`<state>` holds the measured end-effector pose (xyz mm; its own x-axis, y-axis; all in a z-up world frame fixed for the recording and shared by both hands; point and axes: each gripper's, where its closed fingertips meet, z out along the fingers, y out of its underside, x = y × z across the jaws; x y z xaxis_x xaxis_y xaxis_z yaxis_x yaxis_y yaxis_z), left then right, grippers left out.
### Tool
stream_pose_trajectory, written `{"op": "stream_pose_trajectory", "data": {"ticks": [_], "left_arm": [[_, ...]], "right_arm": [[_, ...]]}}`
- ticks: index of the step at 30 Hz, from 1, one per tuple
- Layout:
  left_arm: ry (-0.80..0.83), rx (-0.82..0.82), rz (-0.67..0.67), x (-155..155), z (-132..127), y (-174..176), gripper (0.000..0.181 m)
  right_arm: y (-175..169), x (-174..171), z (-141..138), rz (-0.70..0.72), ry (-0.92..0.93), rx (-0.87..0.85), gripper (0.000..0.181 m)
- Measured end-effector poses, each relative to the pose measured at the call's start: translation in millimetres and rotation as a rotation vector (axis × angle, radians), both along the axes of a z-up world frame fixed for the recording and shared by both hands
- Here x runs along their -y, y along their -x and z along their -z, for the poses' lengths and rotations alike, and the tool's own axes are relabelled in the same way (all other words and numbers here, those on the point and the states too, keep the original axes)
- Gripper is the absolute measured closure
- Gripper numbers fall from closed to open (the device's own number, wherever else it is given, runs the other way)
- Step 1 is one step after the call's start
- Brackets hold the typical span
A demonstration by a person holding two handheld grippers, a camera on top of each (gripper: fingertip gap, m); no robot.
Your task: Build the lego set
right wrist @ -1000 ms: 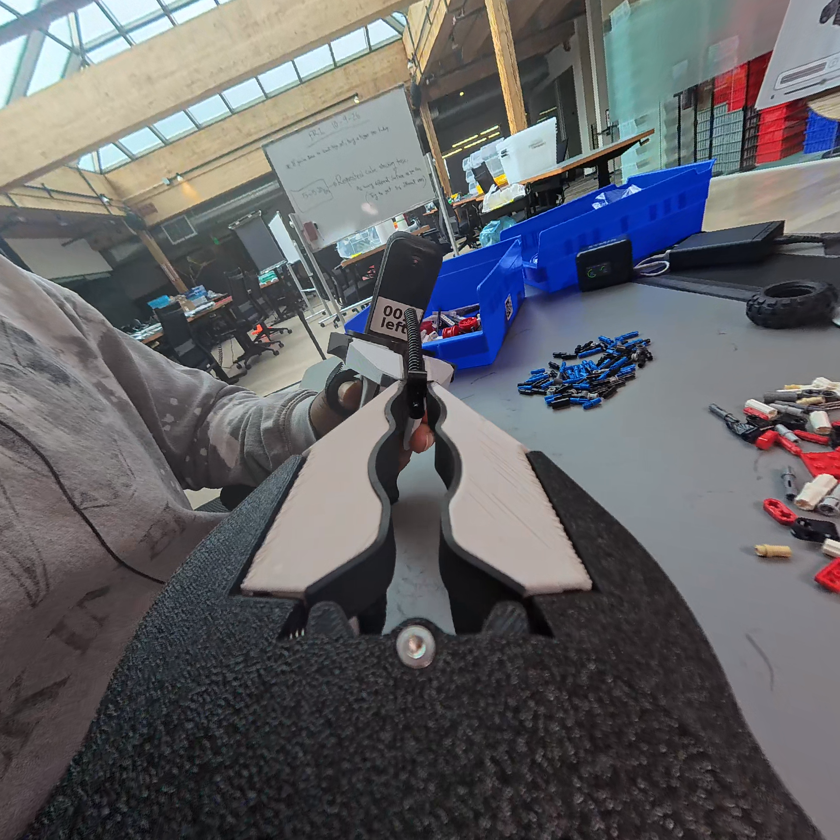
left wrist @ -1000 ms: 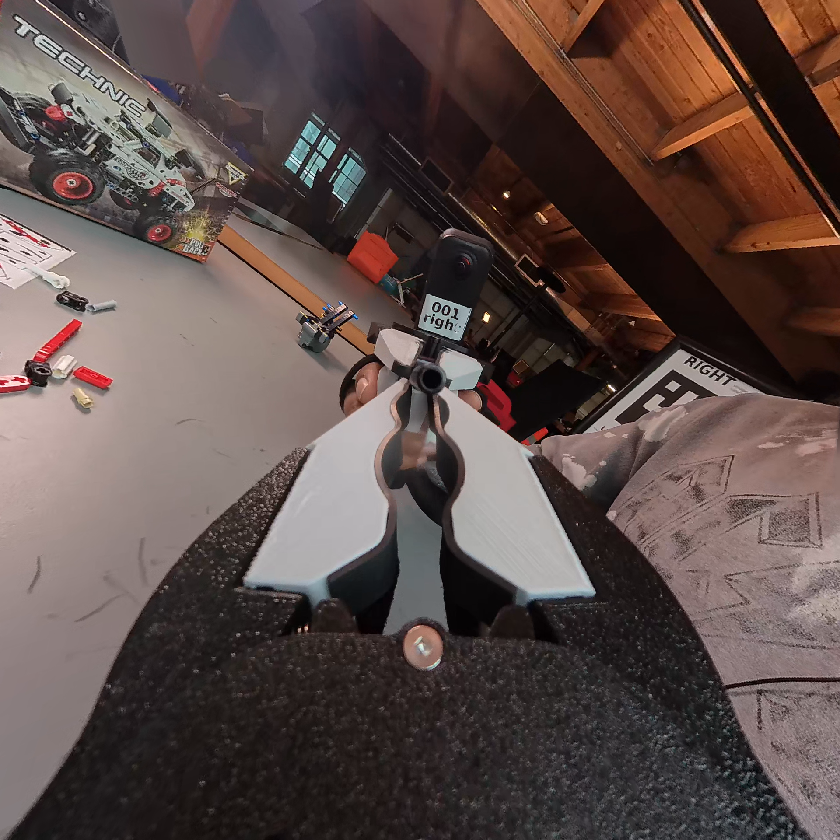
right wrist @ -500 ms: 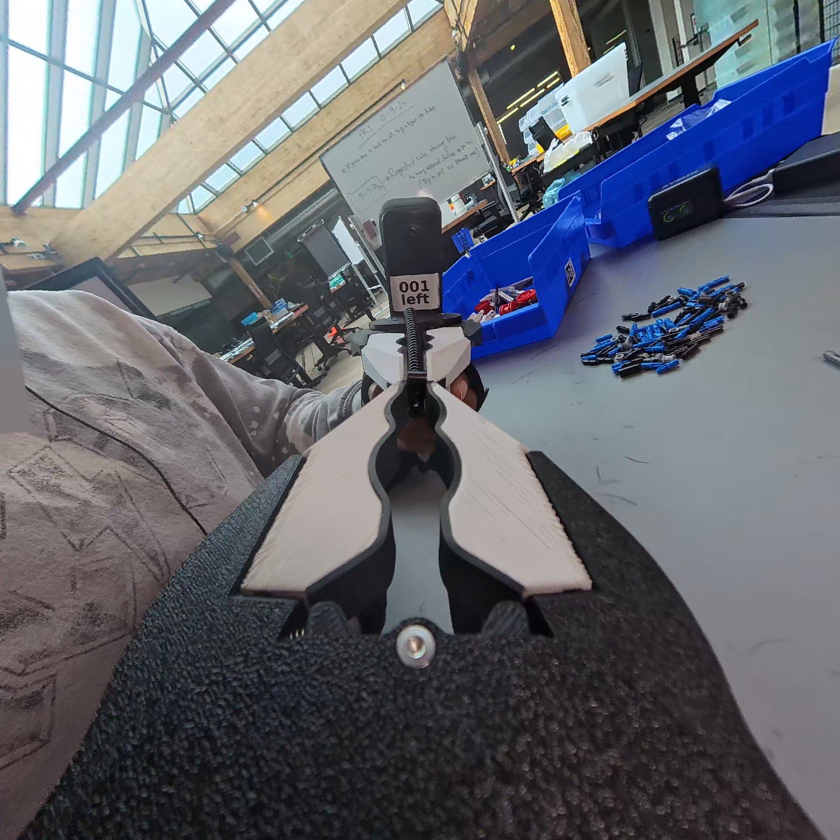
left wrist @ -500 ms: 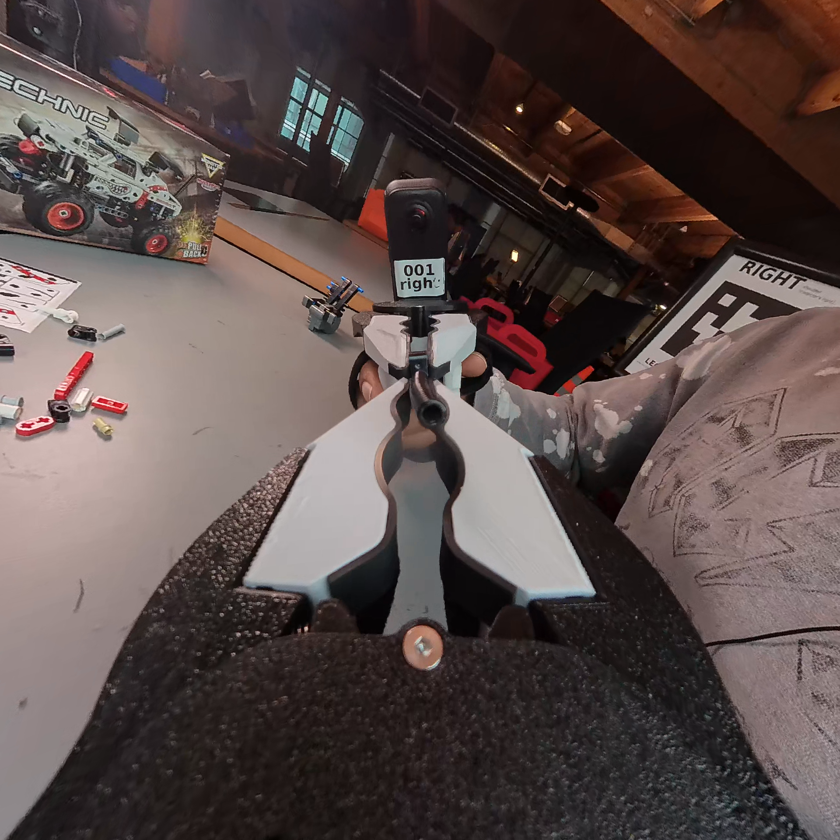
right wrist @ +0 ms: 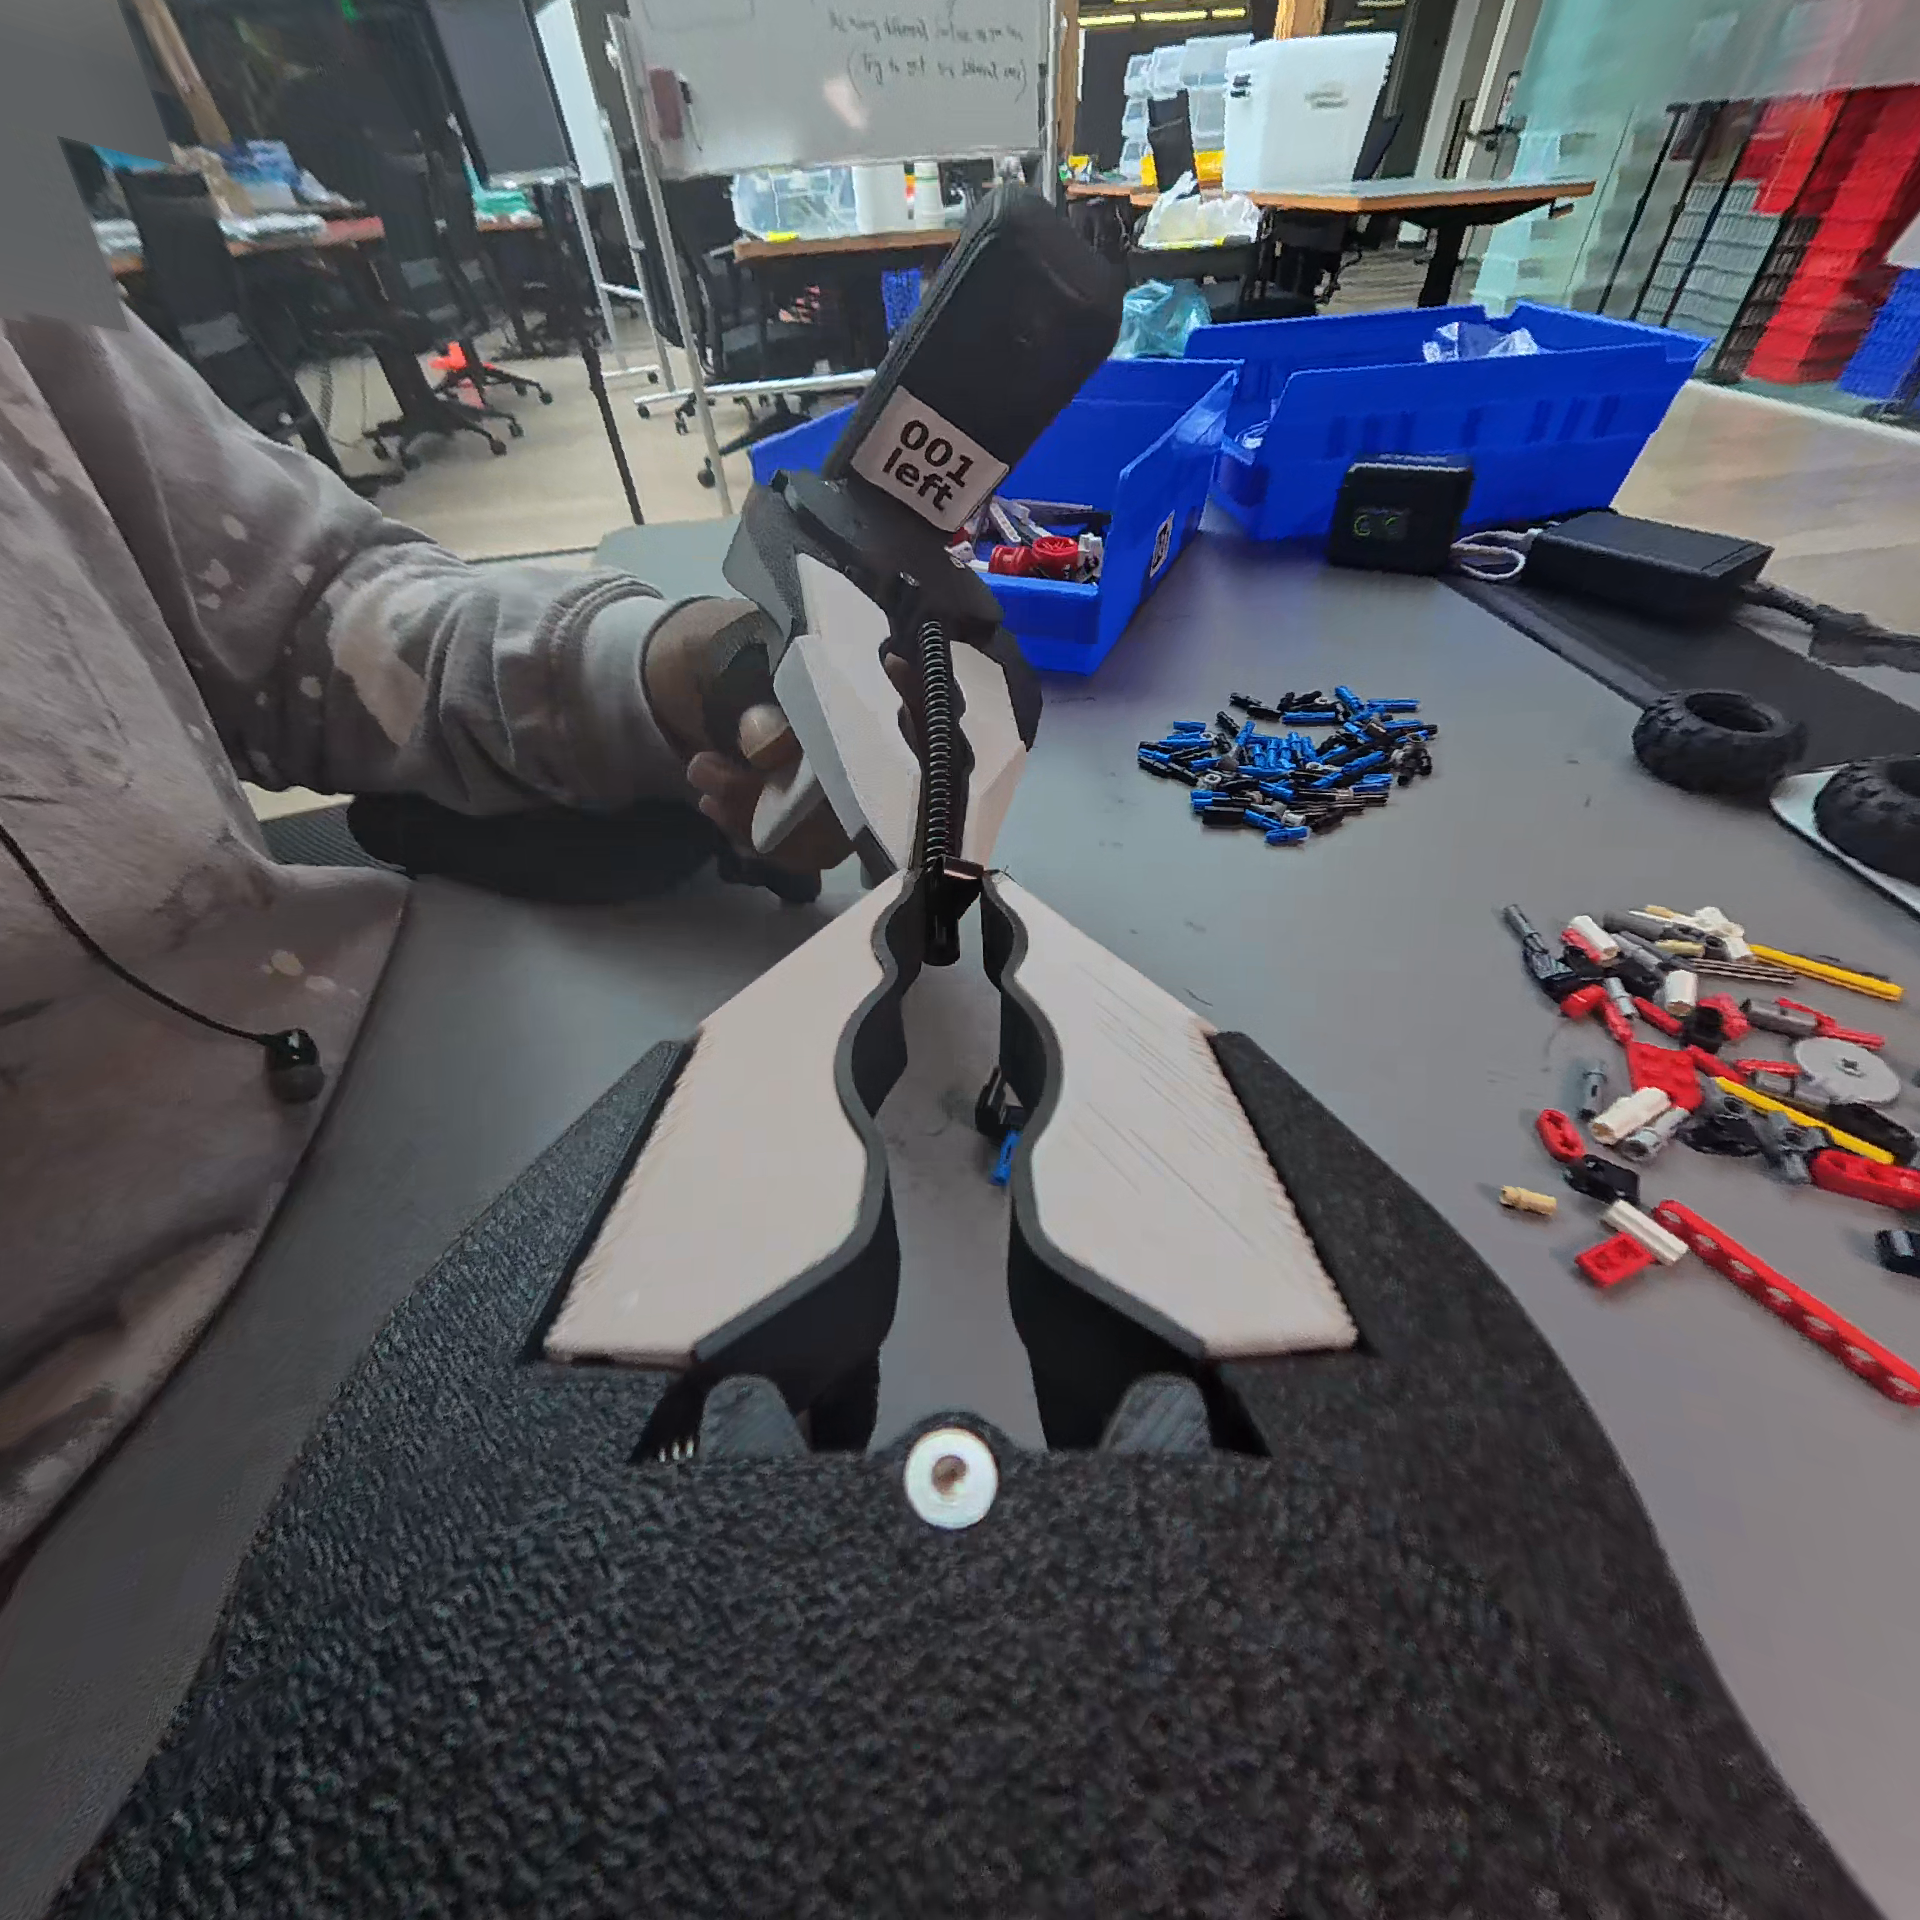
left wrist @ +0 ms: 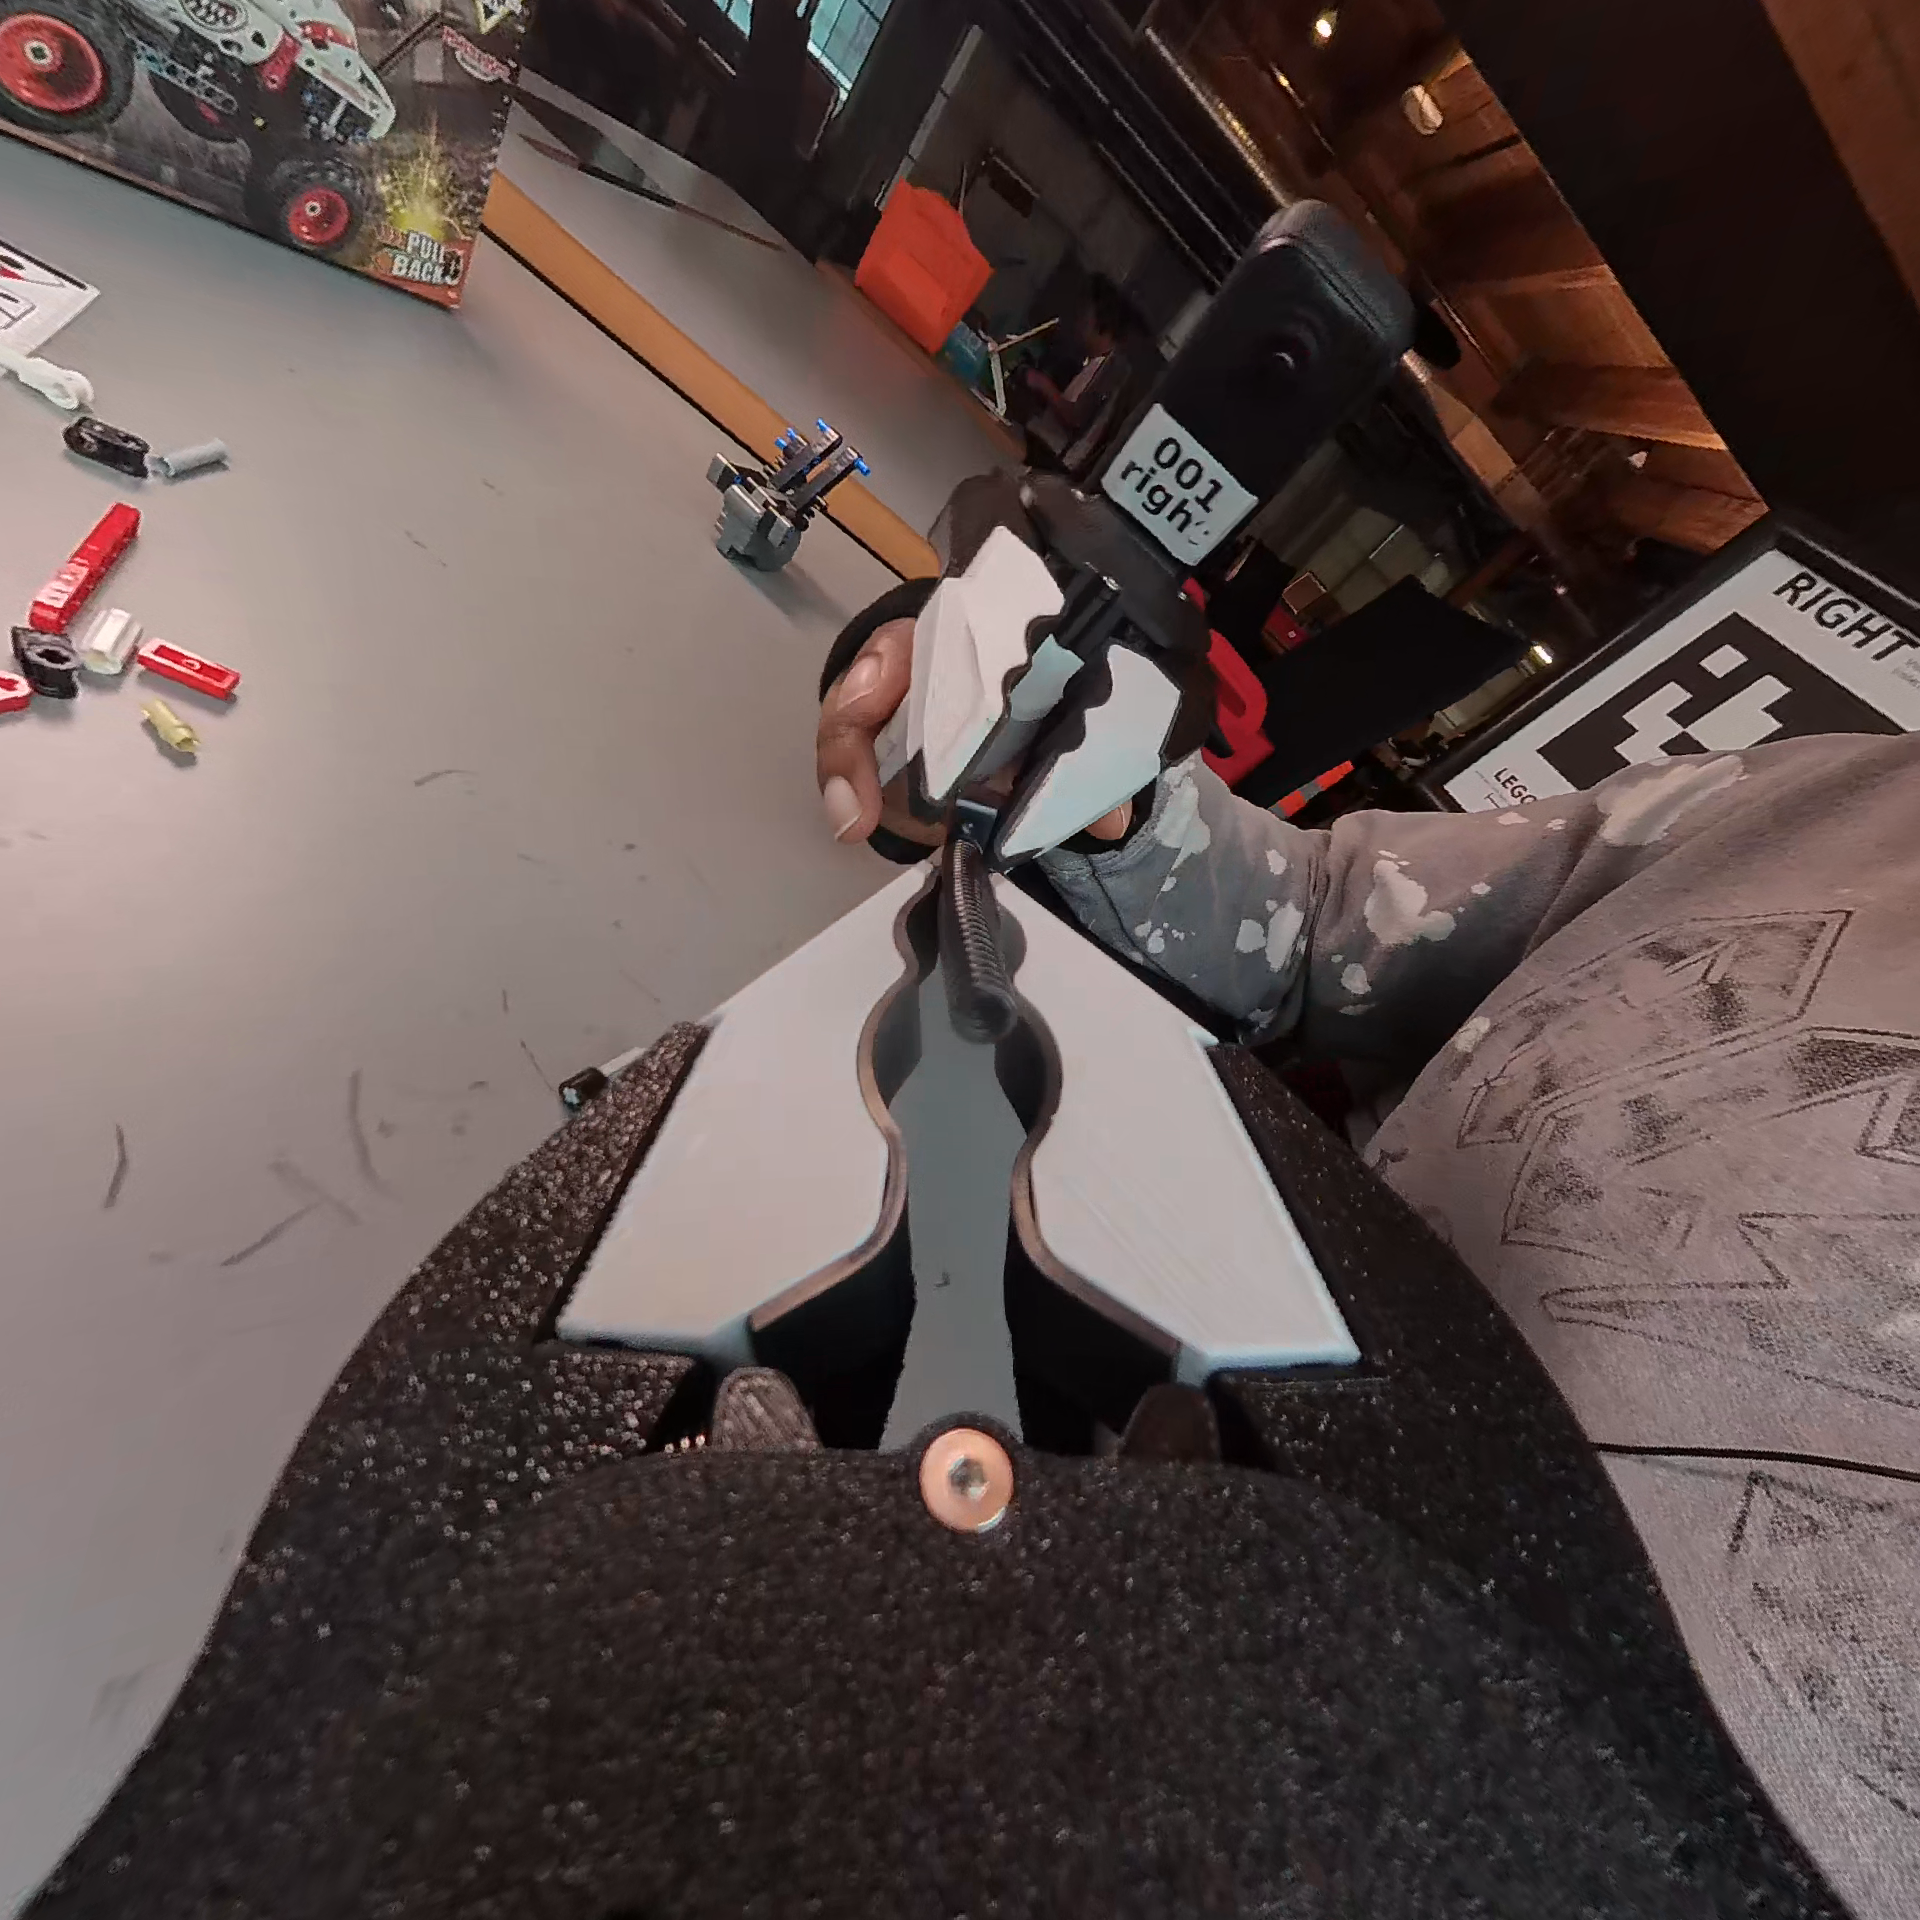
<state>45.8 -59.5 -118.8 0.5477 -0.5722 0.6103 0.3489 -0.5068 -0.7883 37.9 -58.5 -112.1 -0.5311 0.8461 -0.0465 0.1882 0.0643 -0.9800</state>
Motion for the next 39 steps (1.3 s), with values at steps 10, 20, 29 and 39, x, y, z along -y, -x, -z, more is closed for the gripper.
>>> {"op": "stream_pose_trajectory", "data": {"ticks": [10, 20, 29, 39], "left_arm": [[0.100, 0.162, -0.118, -11, 4, 16, 0.179], [0.125, 0.332, -0.106, -13, -1, 18, 0.180], [-0.050, 0.203, -0.087, -7, -20, 15, 0.171], [-0.144, 0.092, -0.082, -2, -26, 9, 0.181]], "right_arm": [[14, -9, -1, 0.203, -0.548, -0.249, 0.173], [17, -8, -9, 0.295, -0.910, -0.455, 0.173], [10, -2, -26, 0.219, -0.372, -0.354, 0.173], [6, 1, -29, 0.179, -0.252, -0.318, 0.173]]}}
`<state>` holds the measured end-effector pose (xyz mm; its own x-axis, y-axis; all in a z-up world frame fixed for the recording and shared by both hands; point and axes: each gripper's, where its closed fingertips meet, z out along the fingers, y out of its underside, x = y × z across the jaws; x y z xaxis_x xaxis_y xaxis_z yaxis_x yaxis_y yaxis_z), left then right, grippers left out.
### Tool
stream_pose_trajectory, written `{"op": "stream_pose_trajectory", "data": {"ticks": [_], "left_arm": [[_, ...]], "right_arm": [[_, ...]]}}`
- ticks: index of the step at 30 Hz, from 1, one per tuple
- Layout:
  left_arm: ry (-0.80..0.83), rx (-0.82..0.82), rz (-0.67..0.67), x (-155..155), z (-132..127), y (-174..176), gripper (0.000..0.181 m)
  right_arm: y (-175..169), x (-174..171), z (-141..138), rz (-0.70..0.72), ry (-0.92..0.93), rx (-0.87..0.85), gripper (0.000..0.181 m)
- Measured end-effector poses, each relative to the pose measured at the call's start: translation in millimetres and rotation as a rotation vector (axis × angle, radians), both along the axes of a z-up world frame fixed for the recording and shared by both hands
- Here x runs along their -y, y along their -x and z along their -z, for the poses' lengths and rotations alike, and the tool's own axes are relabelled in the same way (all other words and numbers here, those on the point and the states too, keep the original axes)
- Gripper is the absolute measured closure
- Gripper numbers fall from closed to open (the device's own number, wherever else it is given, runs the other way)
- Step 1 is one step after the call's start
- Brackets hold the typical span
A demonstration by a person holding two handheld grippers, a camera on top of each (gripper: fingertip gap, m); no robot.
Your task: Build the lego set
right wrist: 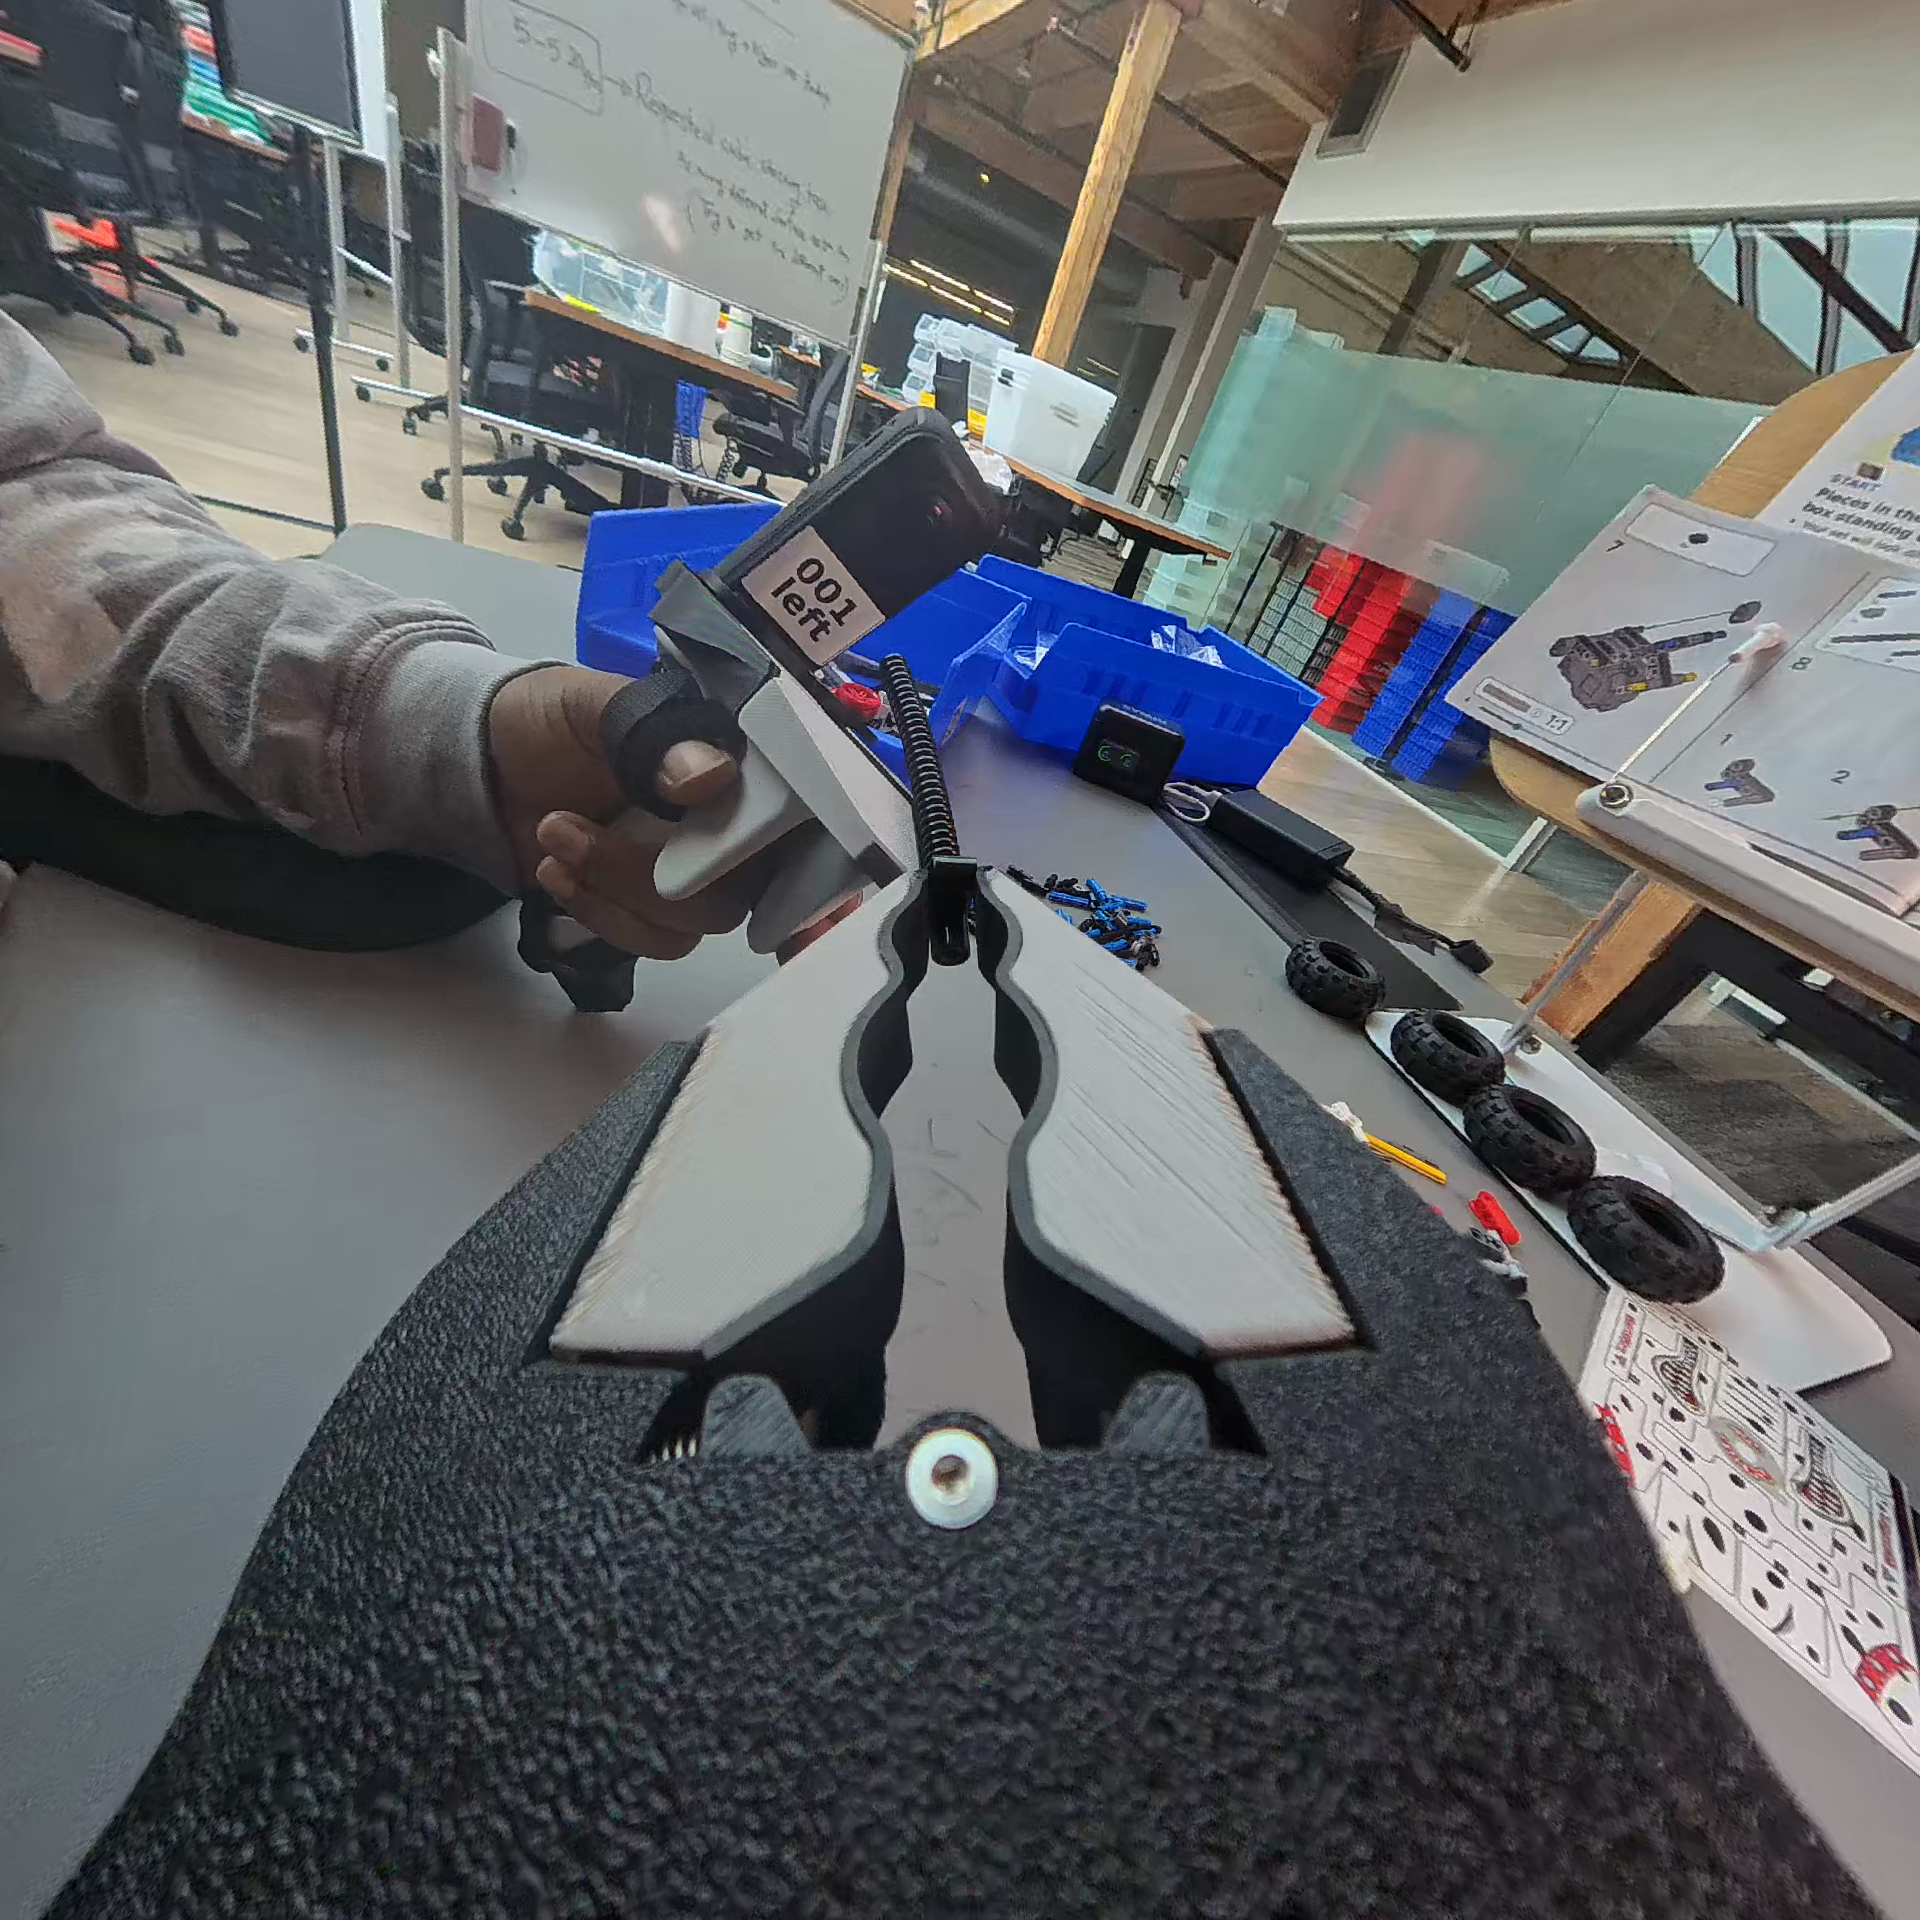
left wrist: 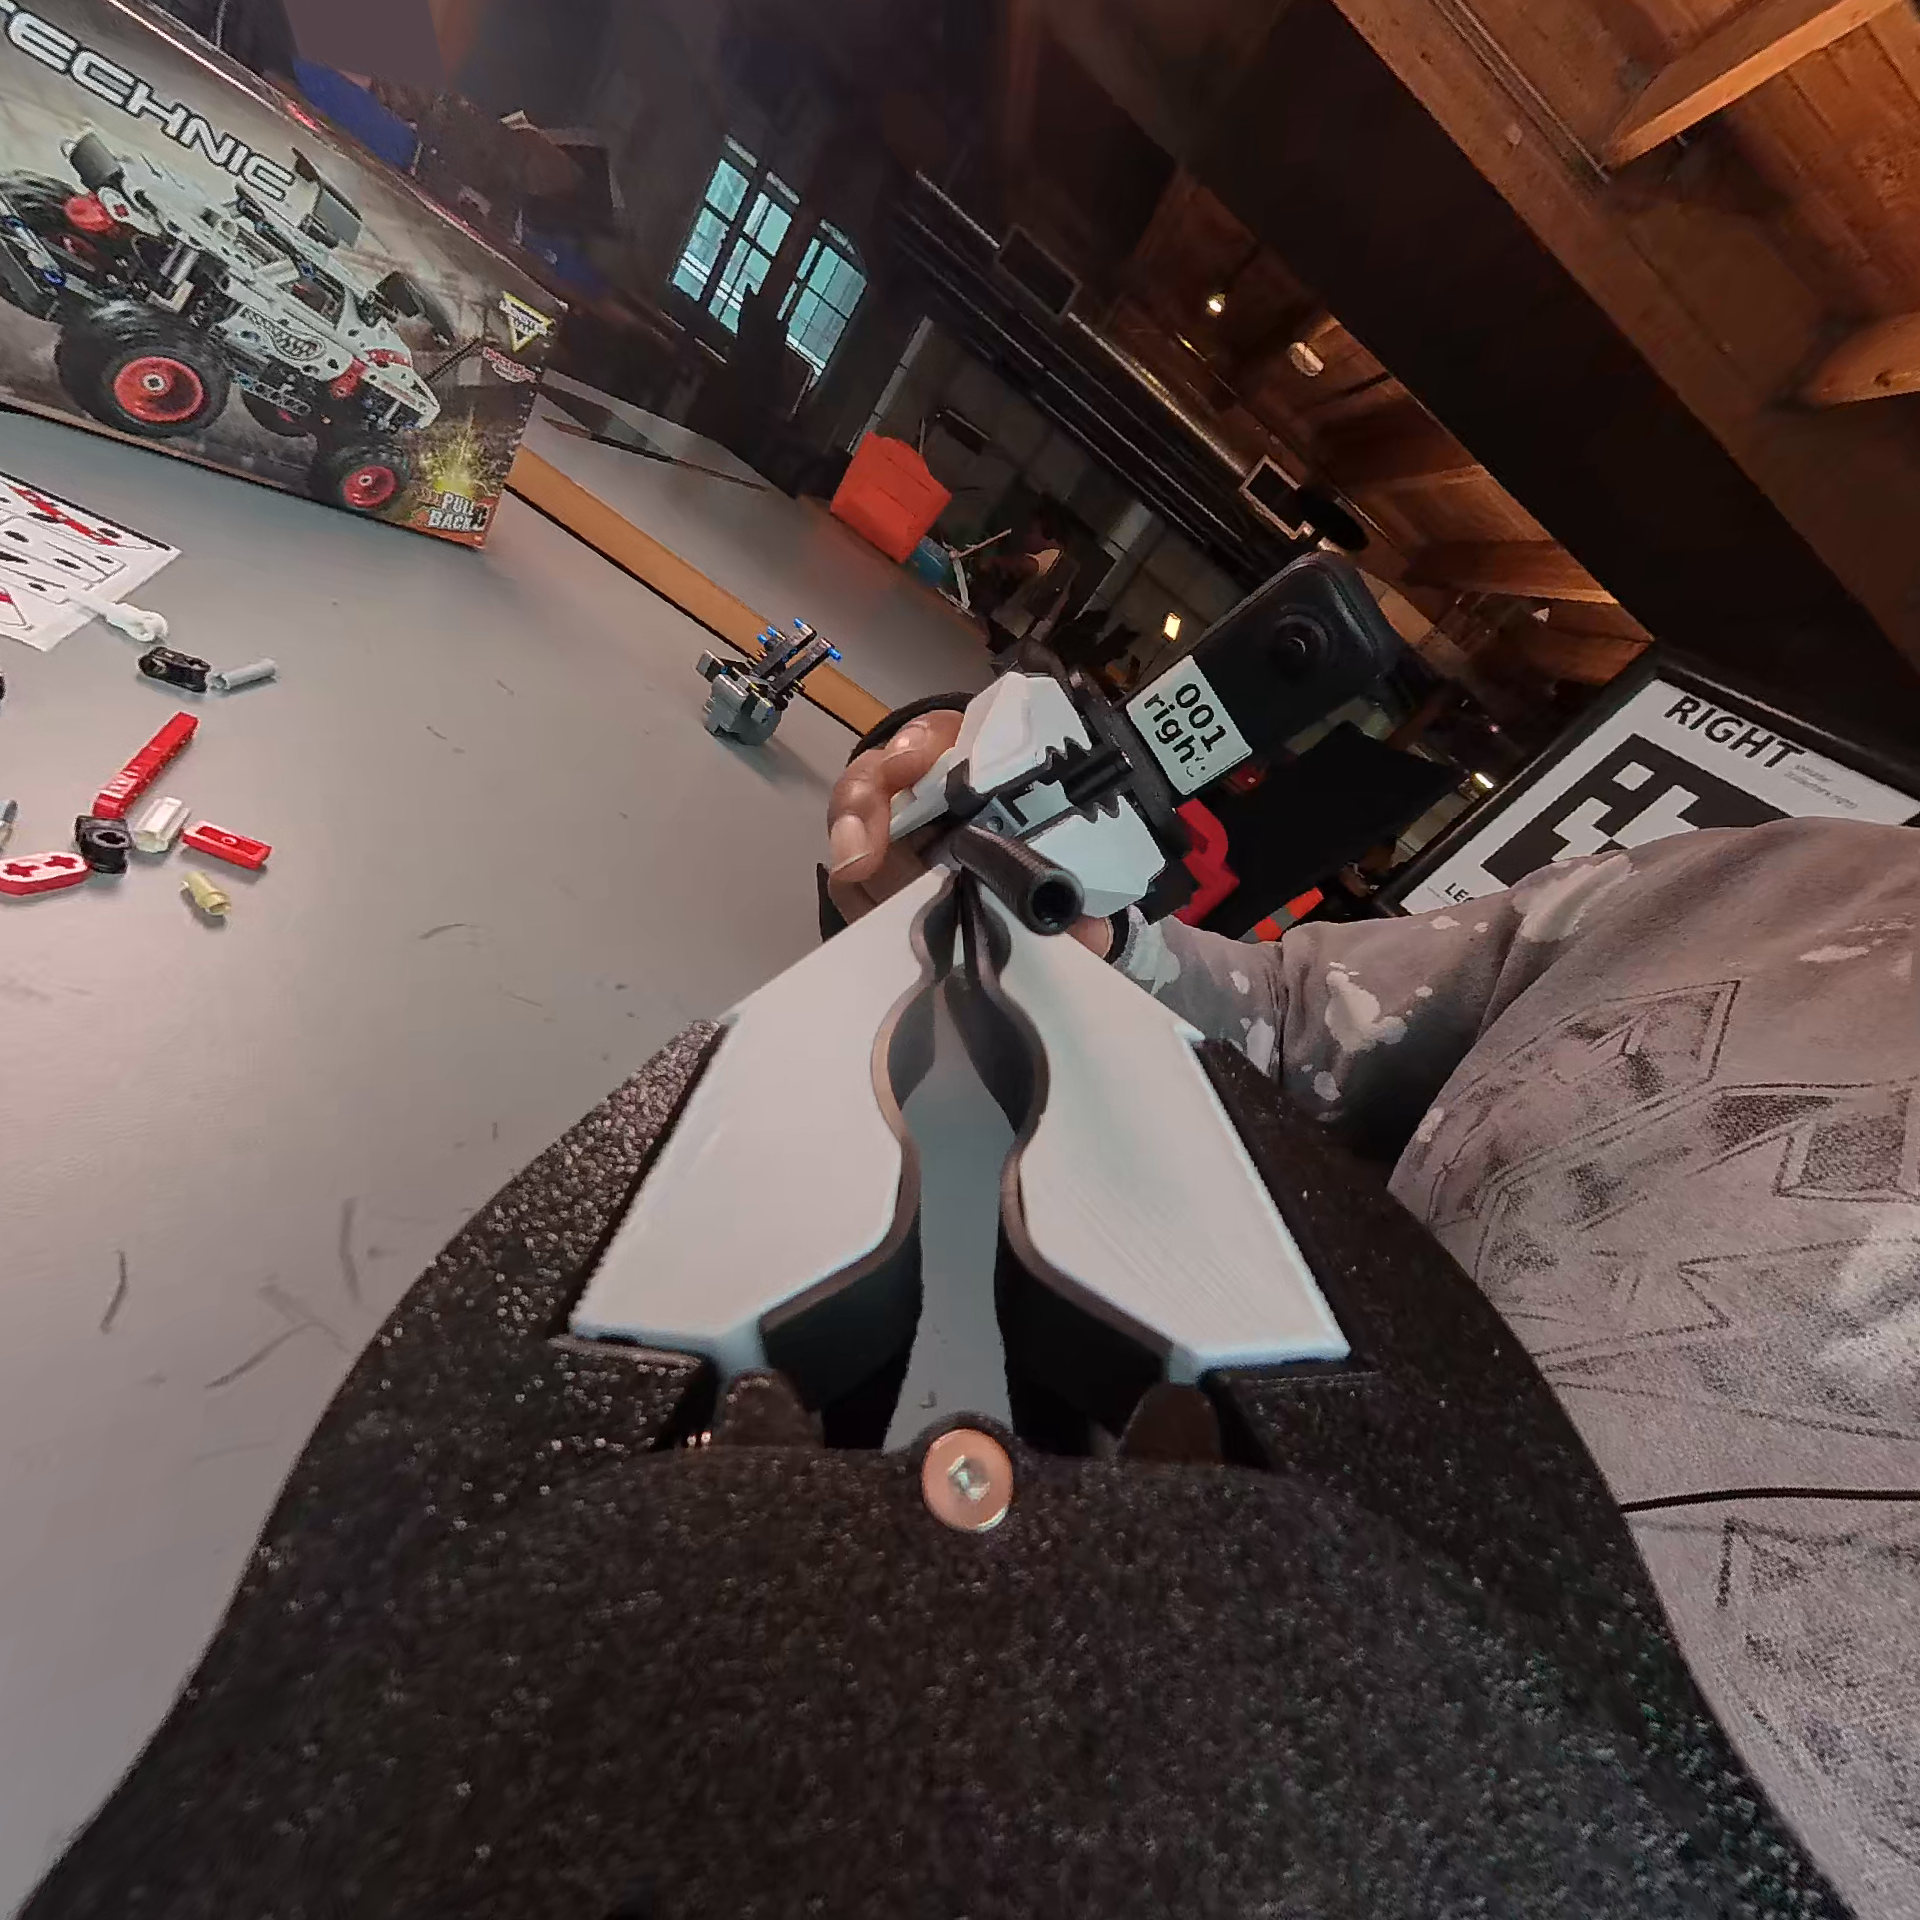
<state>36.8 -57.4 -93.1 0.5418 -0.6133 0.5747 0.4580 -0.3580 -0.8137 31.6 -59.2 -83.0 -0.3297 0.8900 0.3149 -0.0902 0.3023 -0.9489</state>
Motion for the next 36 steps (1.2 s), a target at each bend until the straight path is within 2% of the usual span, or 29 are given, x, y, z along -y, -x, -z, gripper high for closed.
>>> {"op": "stream_pose_trajectory", "data": {"ticks": [19, 27, 29, 31, 33, 36], "left_arm": [[0.070, 0.000, -0.049, -5, 10, 7, 0.181], [0.041, -0.007, -0.030, -2, 6, 5, 0.181], [0.022, -0.025, -0.021, -1, 4, 3, 0.181], [-0.013, -0.034, -0.012, 1, -1, 2, 0.180], [-0.045, -0.049, -0.016, 3, -6, 3, 0.167], [-0.095, -0.076, -0.028, 5, -13, 7, 0.156]], "right_arm": [[4, -3, 9, 0.050, -0.099, -0.002, 0.173], [2, -3, 6, 0.042, -0.102, -0.017, 0.174], [2, -1, 5, 0.019, -0.049, -0.004, 0.174], [1, -2, 1, -0.017, 0.080, 0.028, 0.174], [1, -6, -2, -0.070, 0.300, 0.100, 0.174], [-5, -4, -9, -0.244, 0.626, 0.209, 0.174]]}}
